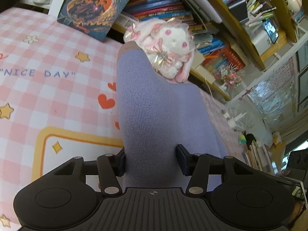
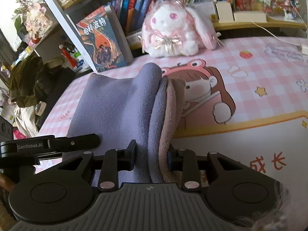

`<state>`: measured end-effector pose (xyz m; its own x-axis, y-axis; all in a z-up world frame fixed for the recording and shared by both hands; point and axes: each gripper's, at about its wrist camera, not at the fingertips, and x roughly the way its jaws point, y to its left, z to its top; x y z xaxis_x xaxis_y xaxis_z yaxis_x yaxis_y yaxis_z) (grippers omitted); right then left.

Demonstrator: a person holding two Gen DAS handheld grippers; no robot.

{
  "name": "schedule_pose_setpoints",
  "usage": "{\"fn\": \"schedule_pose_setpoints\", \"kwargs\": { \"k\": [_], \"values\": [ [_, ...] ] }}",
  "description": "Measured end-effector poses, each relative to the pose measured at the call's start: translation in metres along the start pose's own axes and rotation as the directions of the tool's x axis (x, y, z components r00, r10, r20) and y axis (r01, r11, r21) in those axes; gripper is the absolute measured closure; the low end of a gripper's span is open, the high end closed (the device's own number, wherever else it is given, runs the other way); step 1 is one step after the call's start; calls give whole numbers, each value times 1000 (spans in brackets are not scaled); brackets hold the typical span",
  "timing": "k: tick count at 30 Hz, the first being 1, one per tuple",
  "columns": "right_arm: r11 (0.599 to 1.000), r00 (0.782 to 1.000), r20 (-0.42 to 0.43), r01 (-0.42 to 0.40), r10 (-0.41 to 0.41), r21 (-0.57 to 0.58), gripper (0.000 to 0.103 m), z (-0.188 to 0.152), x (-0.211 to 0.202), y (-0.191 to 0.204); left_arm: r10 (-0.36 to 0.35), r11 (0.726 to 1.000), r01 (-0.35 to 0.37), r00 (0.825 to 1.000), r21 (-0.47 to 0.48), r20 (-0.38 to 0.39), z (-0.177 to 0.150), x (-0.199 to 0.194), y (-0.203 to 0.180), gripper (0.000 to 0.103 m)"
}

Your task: Fold clothes

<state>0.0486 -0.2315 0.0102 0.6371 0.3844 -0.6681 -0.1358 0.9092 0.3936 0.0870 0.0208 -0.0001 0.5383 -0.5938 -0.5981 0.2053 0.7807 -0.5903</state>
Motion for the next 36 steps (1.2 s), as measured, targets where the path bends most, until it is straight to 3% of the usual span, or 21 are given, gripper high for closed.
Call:
{"fn": "schedule_pose_setpoints", "kwargs": {
  "k": [19, 36],
  "values": [
    [1000, 995, 98, 1, 3, -32, 76, 46, 14, 47, -37, 998, 32, 995, 57, 93, 61, -16, 18, 53],
    [999, 997, 74, -15, 18, -37, 76, 82, 85, 51, 20, 1000, -21, 996, 13, 85, 111, 21, 63, 54]
  ]
}}
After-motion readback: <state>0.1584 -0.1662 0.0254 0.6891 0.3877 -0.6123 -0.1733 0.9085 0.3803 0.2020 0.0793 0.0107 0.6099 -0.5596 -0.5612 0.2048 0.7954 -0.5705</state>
